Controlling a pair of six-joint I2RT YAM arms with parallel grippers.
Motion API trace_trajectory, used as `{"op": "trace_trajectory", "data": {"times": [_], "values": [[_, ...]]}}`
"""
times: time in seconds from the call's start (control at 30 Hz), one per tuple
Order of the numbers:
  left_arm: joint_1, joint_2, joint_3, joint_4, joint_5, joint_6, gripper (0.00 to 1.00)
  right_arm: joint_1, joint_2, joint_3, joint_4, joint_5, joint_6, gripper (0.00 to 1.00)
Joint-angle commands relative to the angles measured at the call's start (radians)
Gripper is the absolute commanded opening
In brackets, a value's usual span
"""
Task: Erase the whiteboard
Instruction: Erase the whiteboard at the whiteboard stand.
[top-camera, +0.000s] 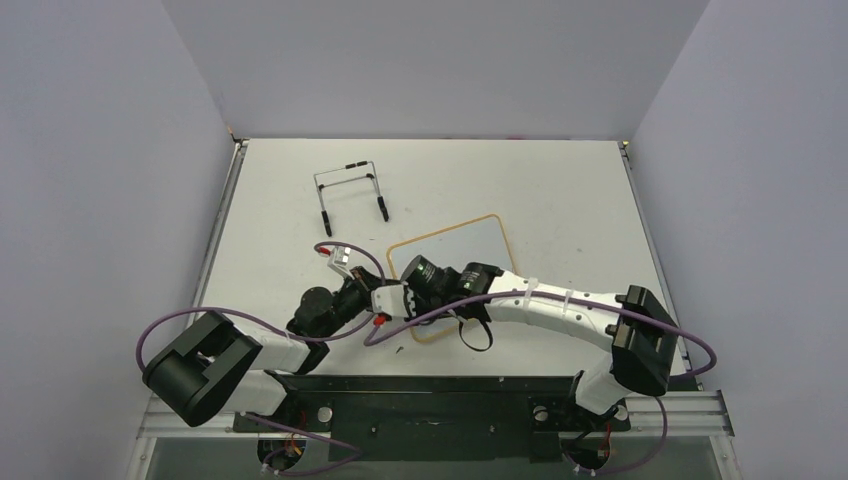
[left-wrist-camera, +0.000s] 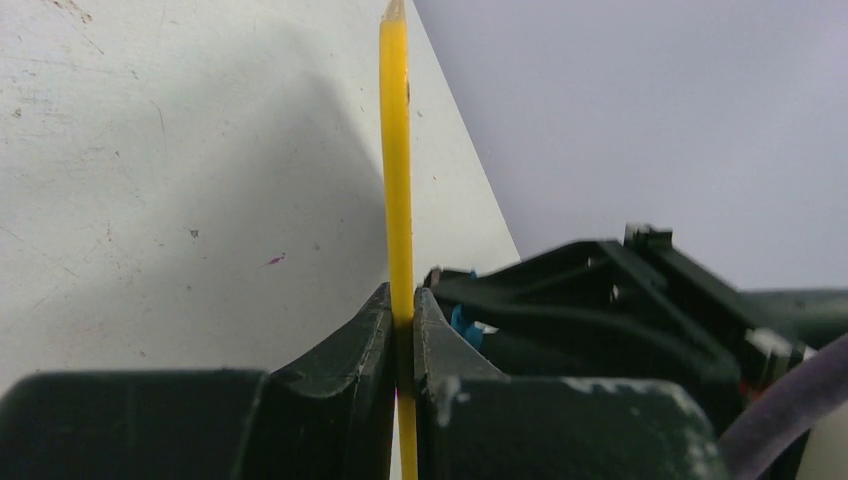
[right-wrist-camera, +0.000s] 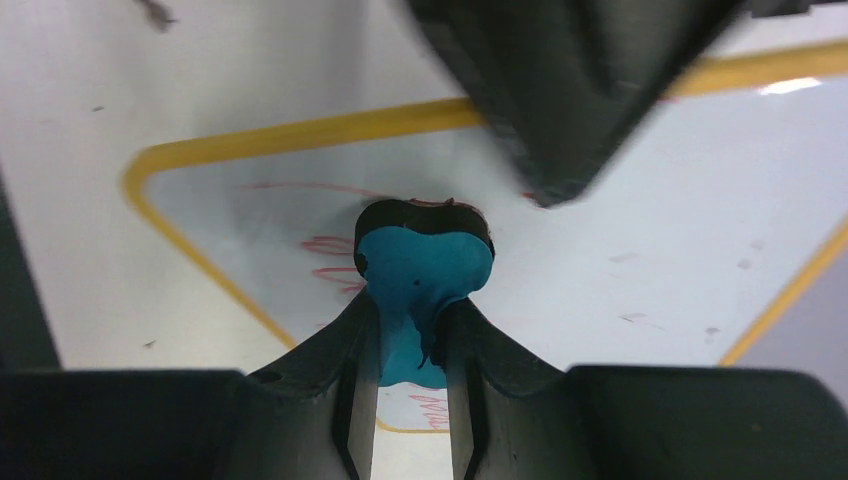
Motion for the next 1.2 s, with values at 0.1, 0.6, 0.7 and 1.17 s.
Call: {"op": "trace_trajectory", "data": {"times": [0.1,0.6,0.7,1.17], "values": [[-0.001,0.003,0.040,0.180,0.043,-0.033,0.00,-0.039,0.031,0.058,0.034,-0.029,0.045,0.00],[-0.002,0.005,0.036,0.188,0.046,-0.031,0.00,0.026,0.002,-0.007,-0.014,-0.064,0.010,0.00],[-0.001,0.010,0.038,0.192,0.048,-0.031,0.00,-0.065,0.010,0.040,0.009,-0.049,0.038,0.00],[-0.001,0.023,0.045,0.202,0.063,-0.029,0.00,0.095,0.002,-0.015,-0.062,-0.124,-0.015,0.00]]}}
